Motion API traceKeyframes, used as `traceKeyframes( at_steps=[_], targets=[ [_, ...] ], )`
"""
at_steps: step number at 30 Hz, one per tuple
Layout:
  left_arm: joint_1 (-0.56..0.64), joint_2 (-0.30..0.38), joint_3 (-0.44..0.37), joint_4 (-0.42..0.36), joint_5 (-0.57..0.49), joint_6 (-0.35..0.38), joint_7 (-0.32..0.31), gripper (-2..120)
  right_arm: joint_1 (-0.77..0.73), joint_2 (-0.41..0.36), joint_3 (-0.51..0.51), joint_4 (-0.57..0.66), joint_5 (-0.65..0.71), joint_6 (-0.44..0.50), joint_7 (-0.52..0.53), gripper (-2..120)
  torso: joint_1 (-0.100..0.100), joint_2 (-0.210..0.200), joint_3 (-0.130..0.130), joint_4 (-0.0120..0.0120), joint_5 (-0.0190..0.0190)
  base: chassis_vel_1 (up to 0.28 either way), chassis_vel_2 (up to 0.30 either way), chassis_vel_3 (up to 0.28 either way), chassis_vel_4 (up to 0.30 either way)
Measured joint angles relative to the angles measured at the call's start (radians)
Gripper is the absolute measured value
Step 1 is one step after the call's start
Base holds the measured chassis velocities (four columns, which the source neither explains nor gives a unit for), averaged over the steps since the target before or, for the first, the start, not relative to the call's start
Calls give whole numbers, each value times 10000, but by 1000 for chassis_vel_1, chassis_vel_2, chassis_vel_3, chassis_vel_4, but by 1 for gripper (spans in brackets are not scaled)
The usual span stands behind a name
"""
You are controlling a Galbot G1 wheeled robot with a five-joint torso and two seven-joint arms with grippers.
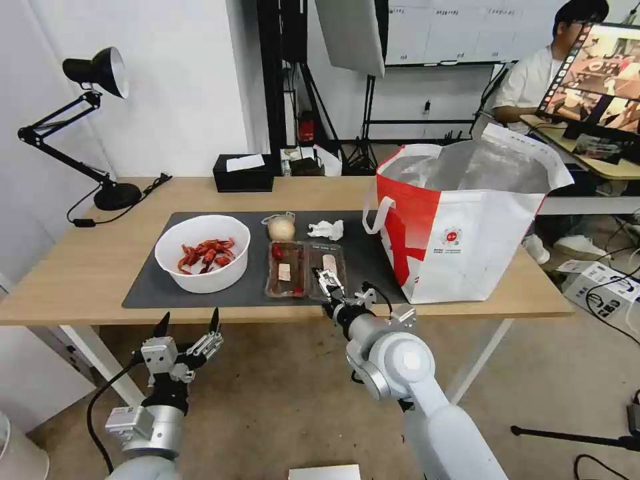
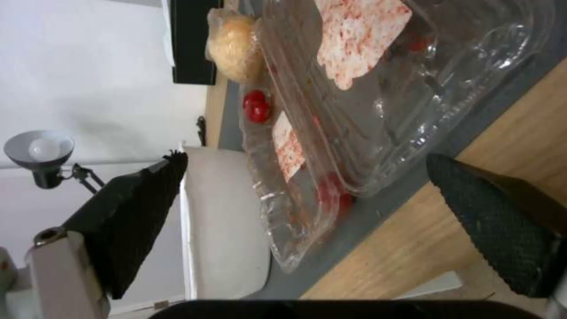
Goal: Pick up the trash from the table and place it into the takeout bag.
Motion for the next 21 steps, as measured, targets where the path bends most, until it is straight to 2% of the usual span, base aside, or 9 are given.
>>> traceKeyframes(
  at_steps=[21],
  targets=[
    [77, -49, 58, -11, 19, -30, 1, 100, 125, 94, 91, -303, -41, 0, -126, 100, 0, 1, -2, 0, 0, 0, 0, 0, 0]
  ],
)
